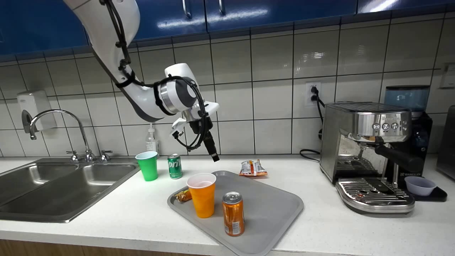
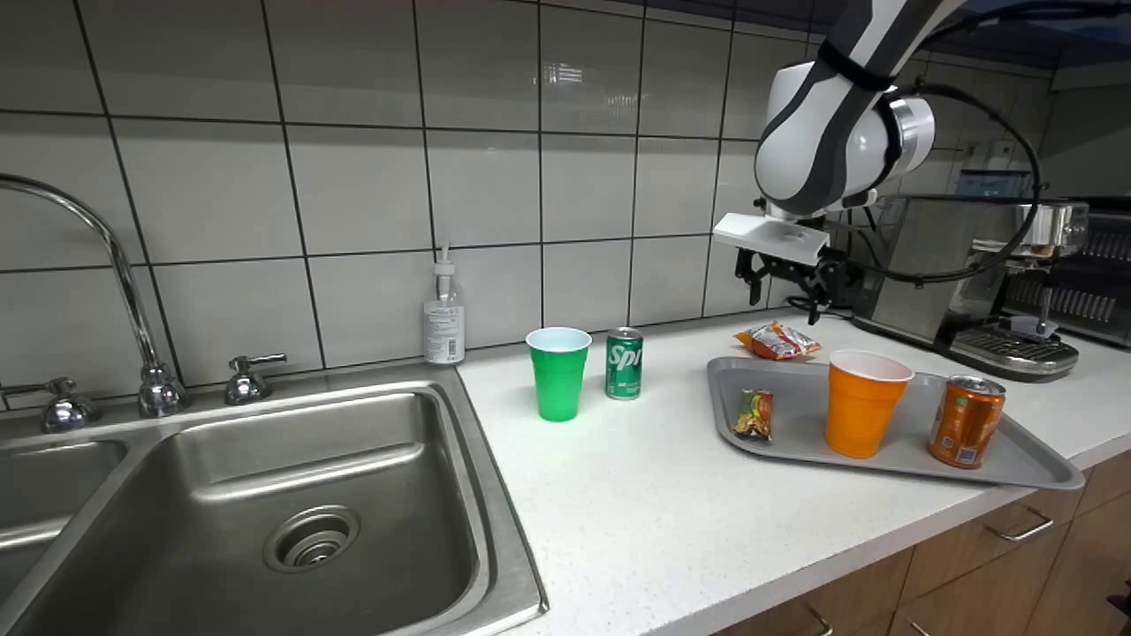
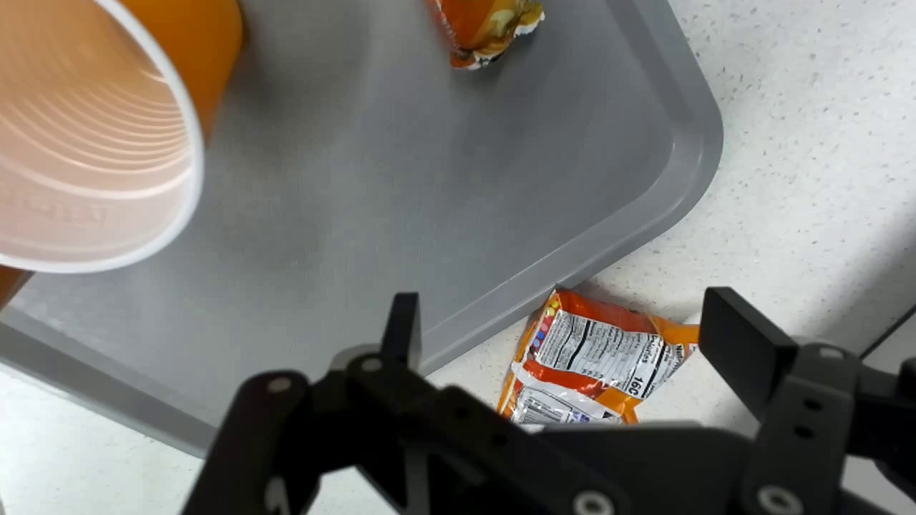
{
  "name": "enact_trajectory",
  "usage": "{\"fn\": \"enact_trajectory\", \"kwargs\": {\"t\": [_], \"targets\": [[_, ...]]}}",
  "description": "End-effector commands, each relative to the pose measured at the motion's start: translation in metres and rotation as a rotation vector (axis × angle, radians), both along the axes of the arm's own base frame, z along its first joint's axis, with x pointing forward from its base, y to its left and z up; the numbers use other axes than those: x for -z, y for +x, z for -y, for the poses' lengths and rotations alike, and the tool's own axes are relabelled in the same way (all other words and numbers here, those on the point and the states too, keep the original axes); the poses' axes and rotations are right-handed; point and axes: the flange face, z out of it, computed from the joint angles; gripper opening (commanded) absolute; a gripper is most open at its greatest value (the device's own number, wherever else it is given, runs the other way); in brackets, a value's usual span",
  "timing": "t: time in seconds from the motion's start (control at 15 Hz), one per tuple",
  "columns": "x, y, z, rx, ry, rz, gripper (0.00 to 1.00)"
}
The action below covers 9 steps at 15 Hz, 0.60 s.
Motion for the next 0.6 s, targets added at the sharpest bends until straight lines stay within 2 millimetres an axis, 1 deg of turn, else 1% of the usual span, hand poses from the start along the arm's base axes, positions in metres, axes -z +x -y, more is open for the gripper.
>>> {"fn": "enact_trajectory", "kwargs": {"t": [0.0, 0.27, 0.53], "targets": [[-0.006, 0.01, 0.02, -0.005, -0.005, 0.007, 1.0], [-0.006, 0.017, 0.038, -0.019, -0.01, 0.008, 1.0], [-0.002, 0.026, 0.053, -0.033, -0.013, 0.007, 1.0]]}}
